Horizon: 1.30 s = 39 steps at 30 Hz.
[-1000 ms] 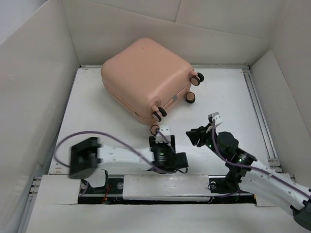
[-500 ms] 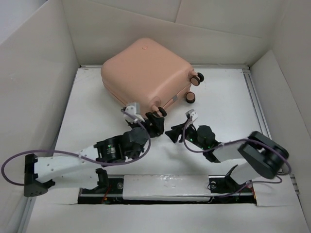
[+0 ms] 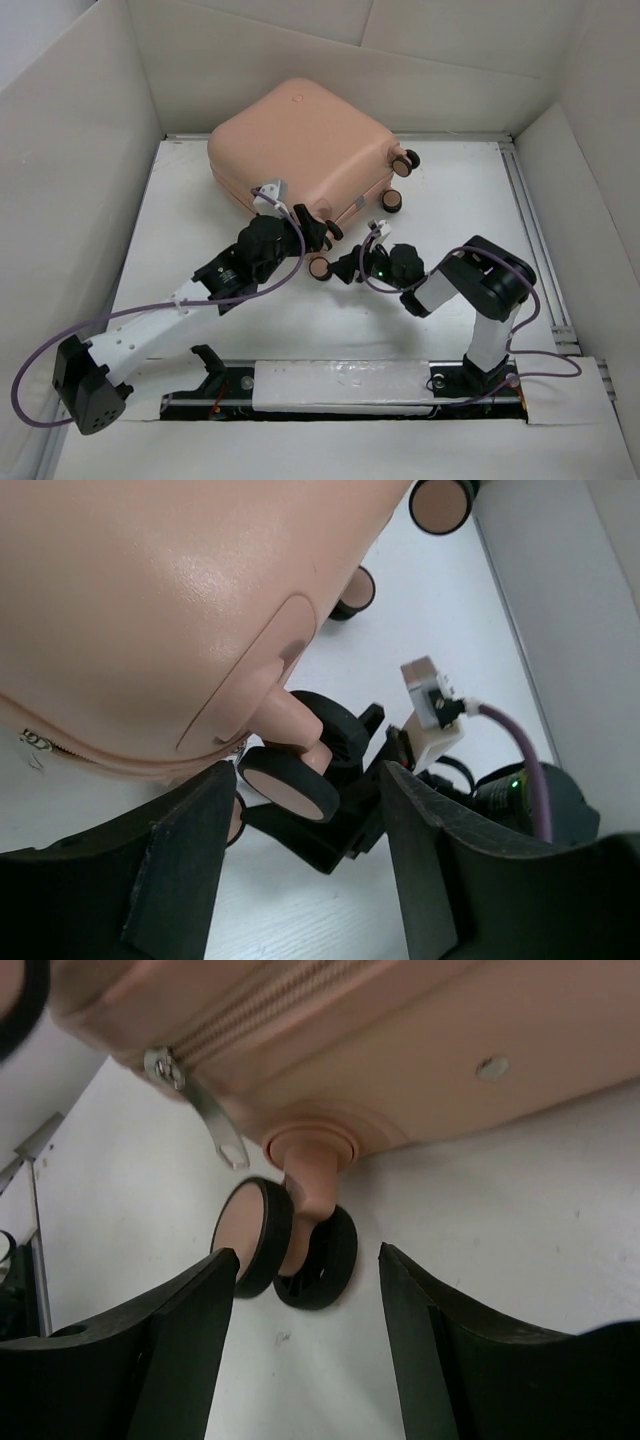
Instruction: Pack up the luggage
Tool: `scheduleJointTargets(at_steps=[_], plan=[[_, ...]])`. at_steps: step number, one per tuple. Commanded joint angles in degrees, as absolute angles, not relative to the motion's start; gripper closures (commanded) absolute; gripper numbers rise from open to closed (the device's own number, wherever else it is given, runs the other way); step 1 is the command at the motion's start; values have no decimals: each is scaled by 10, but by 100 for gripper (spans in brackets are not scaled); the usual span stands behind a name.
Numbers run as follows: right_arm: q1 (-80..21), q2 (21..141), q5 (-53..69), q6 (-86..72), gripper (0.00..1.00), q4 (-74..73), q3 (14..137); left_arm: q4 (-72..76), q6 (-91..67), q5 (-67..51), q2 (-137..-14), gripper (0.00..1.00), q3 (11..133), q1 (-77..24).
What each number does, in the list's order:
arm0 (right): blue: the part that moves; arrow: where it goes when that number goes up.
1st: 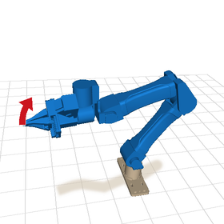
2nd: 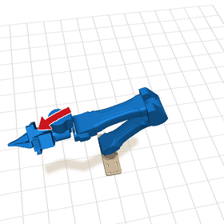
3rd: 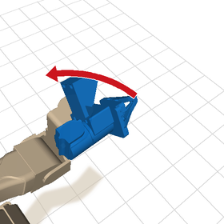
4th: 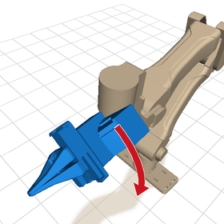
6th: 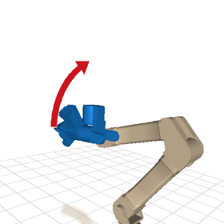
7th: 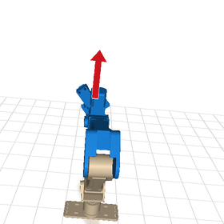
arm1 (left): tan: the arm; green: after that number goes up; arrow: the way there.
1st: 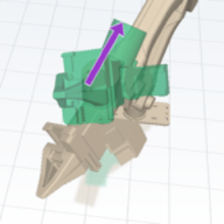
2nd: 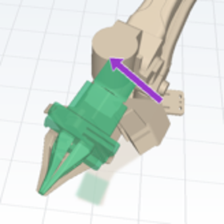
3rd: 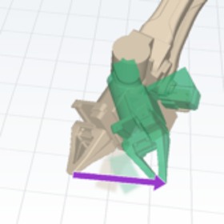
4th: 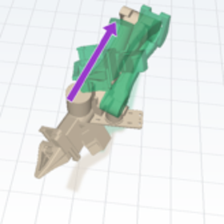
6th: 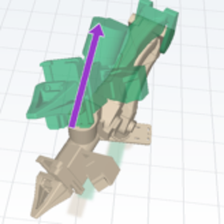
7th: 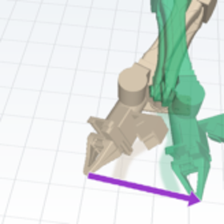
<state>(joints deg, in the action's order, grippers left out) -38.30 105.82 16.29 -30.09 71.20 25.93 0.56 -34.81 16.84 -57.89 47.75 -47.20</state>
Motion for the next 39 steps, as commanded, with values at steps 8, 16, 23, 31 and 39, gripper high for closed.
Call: scheduleJointTargets(at_steps=[8,16,23,31,39], plan=[[-367,1059,212,-316,34,1017,305,54,-326,138,-600,54,478,-472],[-357,1088,249,-330,35,1029,356,61,-331,144,-618,59,478,-472],[-357,1109,249,-350,45,1037,385,61,-331,149,-630,63,483,-472],[-369,1103,233,-350,83,1037,389,66,-337,161,-653,70,489,-472],[-436,1028,142,-292,100,1027,324,71,-337,171,-685,77,506,-472]])
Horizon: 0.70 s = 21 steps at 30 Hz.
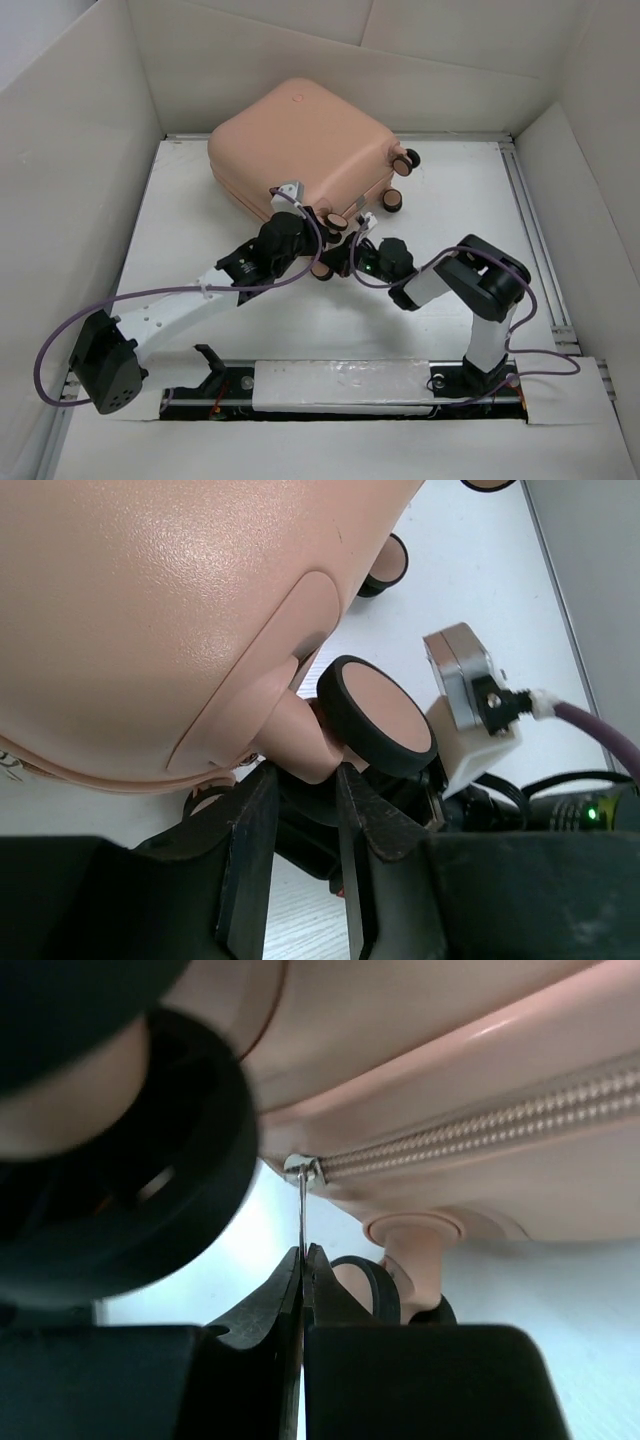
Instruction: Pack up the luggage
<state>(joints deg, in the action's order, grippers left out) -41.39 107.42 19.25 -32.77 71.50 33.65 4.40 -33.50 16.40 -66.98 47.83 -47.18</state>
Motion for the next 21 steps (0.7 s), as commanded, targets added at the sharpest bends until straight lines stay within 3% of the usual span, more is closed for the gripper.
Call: scheduleJointTargets(at_steps=[1,8,15,21], plan=[[-443,1020,116,-280,100,1016,313,71,-337,171,-685,77,506,-472],[-477,988,57,-229,100,938,306,76,-342,182,-685,83,506,-465],[-611,976,-89,-112,100,777,385,109,-367,53,-702,85,506,-400],[-665,995,-139,-72,100,758,434,64,-361,11,-715,87,569,-400]])
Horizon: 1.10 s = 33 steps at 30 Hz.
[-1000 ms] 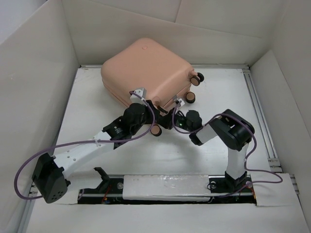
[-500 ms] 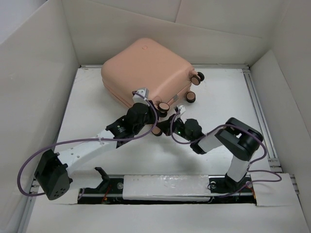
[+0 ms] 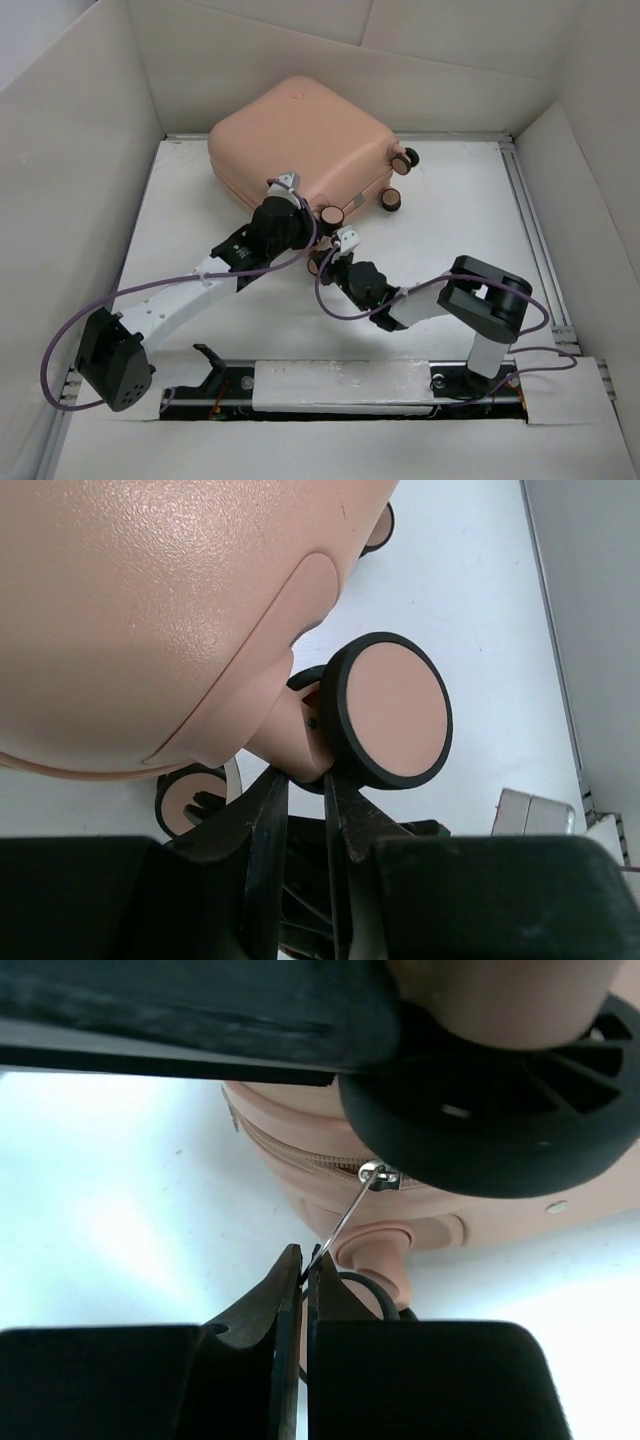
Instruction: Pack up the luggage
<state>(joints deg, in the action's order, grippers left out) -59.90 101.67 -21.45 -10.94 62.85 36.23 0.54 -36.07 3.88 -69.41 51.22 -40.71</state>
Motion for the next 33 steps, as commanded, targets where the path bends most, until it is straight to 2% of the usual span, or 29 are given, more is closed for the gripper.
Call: scheduleJointTargets(at_steps=[1,5,9,14,17,19,21,25,28,31,33], plan=[[-665,1004,-130,-72,100,752,445,55,-361,-2,-715,87,579,-400],[-665,1040,-67,-67,100,745,489,32,-355,-64,-699,76,623,-400],[-665,1034,-46,-79,100,760,490,2,-347,-64,-693,73,647,-400],[-690,953,-74,-74,100,823,369,28,-365,-146,-699,71,635,-381],[-695,867,-134,-74,100,824,257,48,-381,-162,-699,59,623,-376],[-695,795,-177,-74,100,766,200,54,-387,-162,-676,47,606,-376],[-695,752,-194,-90,100,708,182,37,-379,-114,-651,41,598,-376],[-695,688,-194,-95,100,640,164,-19,-353,19,-544,36,568,-376],[-695,688,-211,-100,100,597,187,-49,-346,42,-526,29,544,-367],[-689,735,-221,-100,68,573,242,-54,-347,72,-542,29,514,-361],[-680,773,-207,-100,52,598,283,-36,-358,81,-542,31,485,-361]])
